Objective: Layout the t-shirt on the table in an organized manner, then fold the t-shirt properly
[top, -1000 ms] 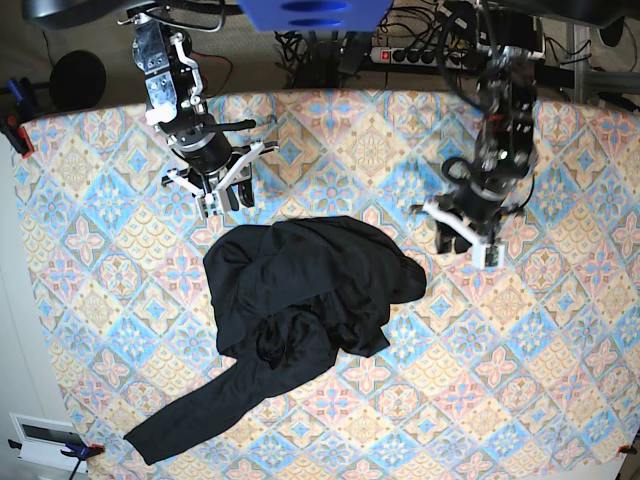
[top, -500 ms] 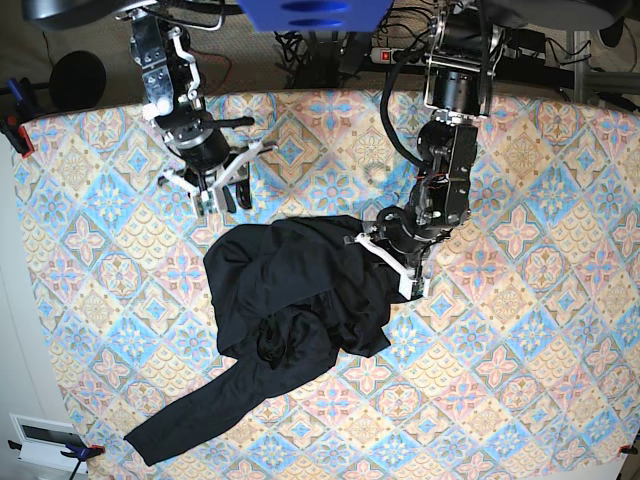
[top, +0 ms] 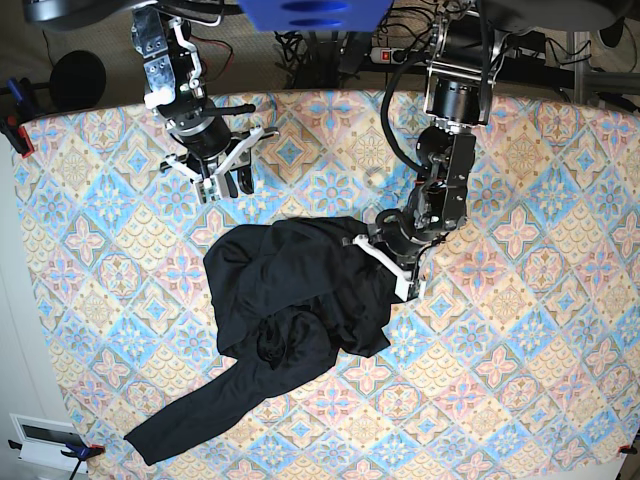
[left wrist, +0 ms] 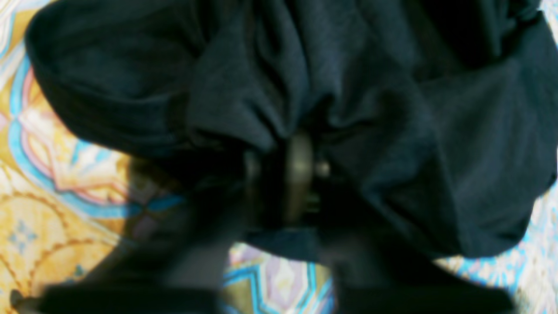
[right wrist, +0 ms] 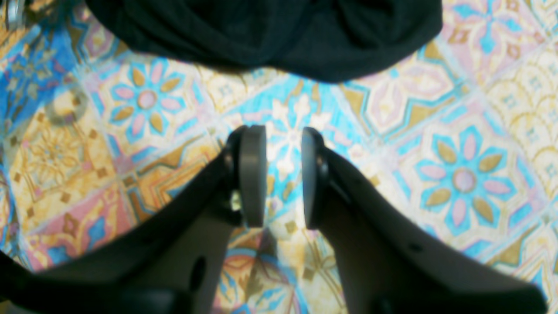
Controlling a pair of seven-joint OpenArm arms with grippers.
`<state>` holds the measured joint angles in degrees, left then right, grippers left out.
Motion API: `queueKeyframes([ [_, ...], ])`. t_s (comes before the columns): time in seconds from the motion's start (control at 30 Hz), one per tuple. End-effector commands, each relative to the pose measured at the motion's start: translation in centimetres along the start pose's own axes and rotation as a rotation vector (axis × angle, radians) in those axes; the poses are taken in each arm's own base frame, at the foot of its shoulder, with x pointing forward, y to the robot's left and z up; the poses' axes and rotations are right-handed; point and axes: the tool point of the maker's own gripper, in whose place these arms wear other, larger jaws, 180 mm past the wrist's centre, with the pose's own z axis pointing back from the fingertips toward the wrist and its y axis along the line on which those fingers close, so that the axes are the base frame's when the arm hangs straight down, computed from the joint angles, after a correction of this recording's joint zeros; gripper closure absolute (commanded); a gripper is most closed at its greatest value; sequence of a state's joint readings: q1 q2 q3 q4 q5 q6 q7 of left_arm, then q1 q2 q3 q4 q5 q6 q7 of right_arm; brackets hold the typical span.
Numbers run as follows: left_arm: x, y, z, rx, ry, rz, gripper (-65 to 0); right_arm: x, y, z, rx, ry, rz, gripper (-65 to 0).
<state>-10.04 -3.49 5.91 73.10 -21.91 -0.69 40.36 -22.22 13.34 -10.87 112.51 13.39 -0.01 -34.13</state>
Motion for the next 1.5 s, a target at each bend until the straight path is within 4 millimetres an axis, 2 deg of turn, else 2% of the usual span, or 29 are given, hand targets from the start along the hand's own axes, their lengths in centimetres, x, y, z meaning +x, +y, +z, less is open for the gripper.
queueKeyframes([
  [0.0, 0.6, 1.6, 0.7, 0.040, 0.007, 0.004, 0.0, 1.2, 0.1, 0.2, 0.006, -0.044, 0.009, -13.3],
  [0.07, 1.2, 3.8, 2.2, 0.076, -0.035, 0.022, -1.0, 1.2, 0.1, 0.2, 0.006, -0.042, 0.008, -13.3],
  [0.23, 4.2, 8.5, 7.6, 0.171, -0.172, -0.011, 0.0, 1.3, 0.2, 0.1, 0.009, -0.045, 0.011, -13.3],
  [0.37, 5.8, 12.7, 11.7, 0.243, -0.235, -0.014, 0.0, 1.7, 0.1, -0.1, 0.010, -0.054, 0.015, -13.3],
  [0.53, 7.5, 18.2, 16.4, 0.288, -0.303, 0.091, 0.0, 3.4, 2.0, -0.8, 0.064, -0.090, 0.043, -13.5],
  [0.63, 7.3, 21.1, 18.3, 0.348, -0.312, 0.118, 0.0, 4.7, 3.1, -1.5, 0.097, -0.118, 0.067, -13.6],
  [0.73, 5.8, 23.5, 18.4, 0.393, -0.281, 0.172, 0.0, 4.9, 3.3, -3.2, 0.109, -0.102, 0.091, -13.6],
  [0.83, 4.8, 24.1, 18.4, 0.407, -0.247, 0.174, -2.8, 4.1, 2.5, -4.9, 0.093, -0.065, 0.094, -13.6],
  [1.17, -0.2, 24.8, 18.8, 0.432, -0.143, 0.187, -16.6, 6.9, -0.6, -9.6, 0.031, -0.054, 0.114, -13.4],
  [1.33, -2.5, 24.3, 18.6, 0.401, -0.109, 0.238, -17.7, 9.1, -0.1, -11.8, 0.047, -0.059, 0.177, -14.6],
  [1.47, -3.8, 24.1, 18.7, 0.385, -0.088, 0.266, -17.7, 10.9, 1.6, -13.5, 0.073, -0.063, 0.194, -21.8],
])
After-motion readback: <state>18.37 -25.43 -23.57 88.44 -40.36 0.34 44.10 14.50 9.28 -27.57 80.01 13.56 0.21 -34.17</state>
